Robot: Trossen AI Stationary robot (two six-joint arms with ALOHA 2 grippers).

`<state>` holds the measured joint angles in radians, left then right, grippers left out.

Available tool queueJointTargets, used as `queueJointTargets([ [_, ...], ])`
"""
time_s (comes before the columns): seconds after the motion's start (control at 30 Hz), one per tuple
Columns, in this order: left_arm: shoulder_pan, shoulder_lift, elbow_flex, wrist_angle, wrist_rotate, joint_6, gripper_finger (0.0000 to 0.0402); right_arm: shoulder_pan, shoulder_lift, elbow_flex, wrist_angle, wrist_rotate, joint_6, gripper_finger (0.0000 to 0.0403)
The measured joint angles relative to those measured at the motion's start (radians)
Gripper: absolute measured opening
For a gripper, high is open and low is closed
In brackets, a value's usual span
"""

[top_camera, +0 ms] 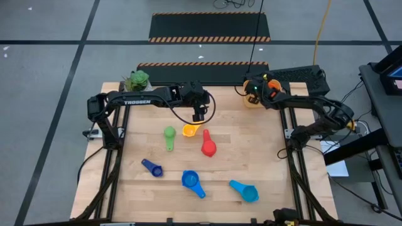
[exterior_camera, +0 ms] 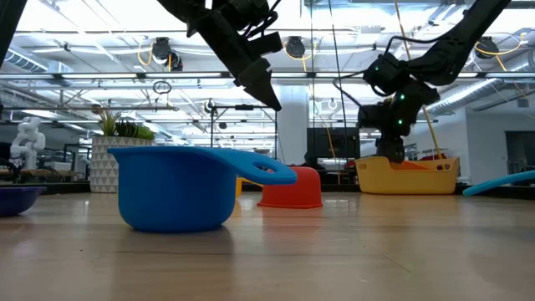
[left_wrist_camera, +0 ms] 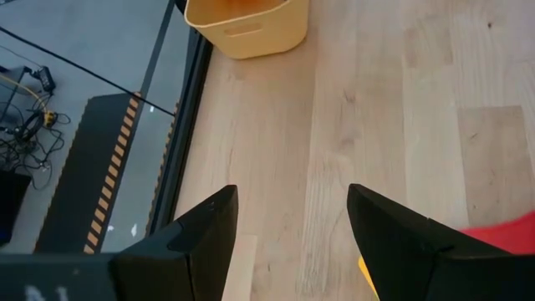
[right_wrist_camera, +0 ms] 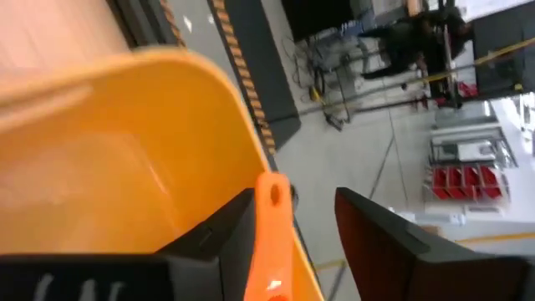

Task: Nest measuring cups in basket
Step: Put the orange measuring cup into the yellow bin

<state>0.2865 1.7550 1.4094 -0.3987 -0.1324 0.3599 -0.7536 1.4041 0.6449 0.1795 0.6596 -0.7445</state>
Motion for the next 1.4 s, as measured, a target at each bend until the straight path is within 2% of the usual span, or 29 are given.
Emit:
queueJointTargets([
  [0.2,0.000,0.000,0.000,-0.004,0.000,-0.006,0.0230,0.000,-0.072,0.000,-0.033,-0.010,0.012,0.0184],
  [0.33,0.000,0.000,0.000,-0.004,0.000,-0.007,0.0230,0.000,-0.110,0.000,-0.081,-0.025,0.079,0.0189],
  [0.5,-0.001,0.000,0.000,-0.004,0.000,-0.007,0.0230,0.004,-0.158,0.000,-0.156,-0.091,0.261,0.0189],
  [0.7,-0.001,0.000,0.000,-0.007,0.000,-0.006,0.0230,0.042,-0.225,0.000,-0.216,-0.086,0.496,0.0189],
  [0.87,0.000,0.000,0.000,0.008,-0.001,-0.005,0.0230,0.031,-0.256,0.049,-0.250,-0.092,0.596,0.0194],
  [1.03,0.000,0.000,0.000,0.054,-0.001,0.002,0.0230,-0.038,-0.181,0.230,-0.439,-0.216,0.644,0.0199],
  [1.17,0.000,0.000,0.000,0.082,-0.001,0.007,0.0230,-0.114,-0.065,0.363,-0.570,-0.261,0.621,0.0194],
  [1.3,0.000,0.000,0.000,0.081,-0.001,0.024,0.0230,-0.196,0.030,0.411,-0.595,-0.325,0.602,0.0184],
  [1.4,0.000,0.000,0.000,0.081,-0.001,0.027,0.0230,-0.241,0.079,0.415,-0.586,-0.332,0.602,0.0174],
])
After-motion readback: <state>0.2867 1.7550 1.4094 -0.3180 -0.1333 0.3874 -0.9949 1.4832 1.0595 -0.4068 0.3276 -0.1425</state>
